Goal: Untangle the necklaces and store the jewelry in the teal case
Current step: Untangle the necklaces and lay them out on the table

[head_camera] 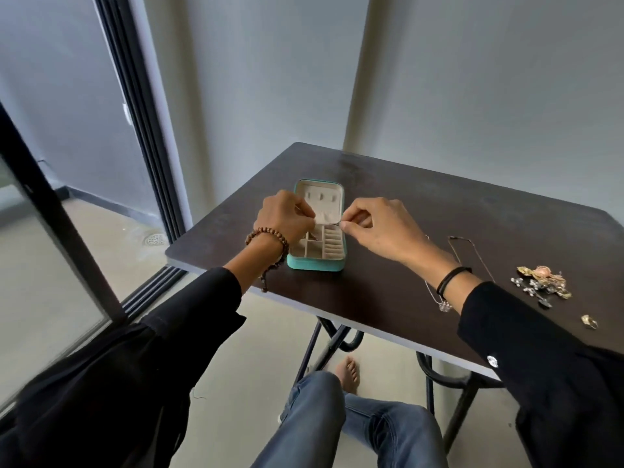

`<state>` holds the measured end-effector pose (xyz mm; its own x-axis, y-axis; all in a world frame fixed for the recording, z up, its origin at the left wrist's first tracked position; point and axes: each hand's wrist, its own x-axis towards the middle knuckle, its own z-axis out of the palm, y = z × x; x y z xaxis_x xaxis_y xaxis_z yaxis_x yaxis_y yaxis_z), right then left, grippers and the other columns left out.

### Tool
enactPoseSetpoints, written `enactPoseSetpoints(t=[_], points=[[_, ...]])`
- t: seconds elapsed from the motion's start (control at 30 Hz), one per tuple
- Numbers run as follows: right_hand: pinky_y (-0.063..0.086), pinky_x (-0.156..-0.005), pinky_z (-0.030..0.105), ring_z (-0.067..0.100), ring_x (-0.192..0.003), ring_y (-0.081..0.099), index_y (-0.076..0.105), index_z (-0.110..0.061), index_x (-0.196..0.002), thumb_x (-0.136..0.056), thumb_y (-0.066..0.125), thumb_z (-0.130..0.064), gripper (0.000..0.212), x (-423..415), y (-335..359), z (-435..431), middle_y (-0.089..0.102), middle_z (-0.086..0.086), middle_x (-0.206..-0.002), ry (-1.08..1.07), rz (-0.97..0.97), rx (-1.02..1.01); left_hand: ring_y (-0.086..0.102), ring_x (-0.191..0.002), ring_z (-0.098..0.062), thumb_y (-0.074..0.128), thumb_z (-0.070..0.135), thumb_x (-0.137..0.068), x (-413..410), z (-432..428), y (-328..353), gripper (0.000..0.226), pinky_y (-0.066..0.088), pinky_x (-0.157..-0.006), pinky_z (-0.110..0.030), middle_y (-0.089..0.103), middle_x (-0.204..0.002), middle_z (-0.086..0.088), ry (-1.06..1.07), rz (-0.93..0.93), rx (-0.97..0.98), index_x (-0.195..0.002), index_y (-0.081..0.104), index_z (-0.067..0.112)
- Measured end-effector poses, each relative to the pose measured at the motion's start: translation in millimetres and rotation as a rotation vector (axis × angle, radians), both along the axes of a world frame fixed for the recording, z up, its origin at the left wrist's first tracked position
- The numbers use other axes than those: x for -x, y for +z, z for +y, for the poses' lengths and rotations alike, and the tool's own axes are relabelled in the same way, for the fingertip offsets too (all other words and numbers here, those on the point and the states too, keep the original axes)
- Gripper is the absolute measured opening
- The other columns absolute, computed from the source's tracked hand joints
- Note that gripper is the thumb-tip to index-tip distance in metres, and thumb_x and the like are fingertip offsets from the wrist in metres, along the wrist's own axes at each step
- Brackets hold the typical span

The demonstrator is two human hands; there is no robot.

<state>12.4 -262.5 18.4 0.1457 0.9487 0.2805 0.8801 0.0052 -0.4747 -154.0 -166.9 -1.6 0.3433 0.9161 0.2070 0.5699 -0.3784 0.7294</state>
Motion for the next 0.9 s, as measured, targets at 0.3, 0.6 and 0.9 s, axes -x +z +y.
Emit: enactPoseSetpoints(t=[0.3,0.6,0.9], points=[[0.054,-0.079,0.038,0.020,-0.103,0.062,0.069,-0.026,-0.122,-0.091,0.063,-0.007,0.036,46.2,-9.1,39.1,0.063,-0.002,-0.119,0.163,-0.326,0.124,0.071,-0.074,-0.023,0.078,0.017,-0.083,35.1,5.1,-12.2,0.014,0.063,-0.067,-0.037,0.070,-0.093,-0.005,0.016,-0.004,0.149,-0.080,0.066,0.023],[0.048,-0.071,0.040,0.030,-0.110,0.062,0.068,-0.019,-0.118,-0.093,0.061,-0.007,0.028,57.8,-9.9,53.5,0.065,0.002,-0.116,0.157,-0.580,0.095,0.073,-0.063,-0.020,0.077,0.019,-0.086,43.8,9.1,-14.0,0.014,0.062,-0.056,-0.030,0.071,-0.088,-0.008,-0.014,-0.152,0.238,-0.091,0.067,0.010],[0.055,-0.079,0.038,0.018,-0.095,0.068,0.075,-0.030,-0.098,-0.093,0.067,-0.023,0.012,54.1,-18.6,52.5,0.073,-0.010,-0.096,0.027,-0.214,-0.018,0.071,-0.085,-0.021,0.075,0.027,-0.085,47.3,13.9,-15.3,0.007,0.061,-0.077,-0.042,0.072,-0.098,-0.001,0.050,-0.008,0.112,-0.087,0.069,0.025]])
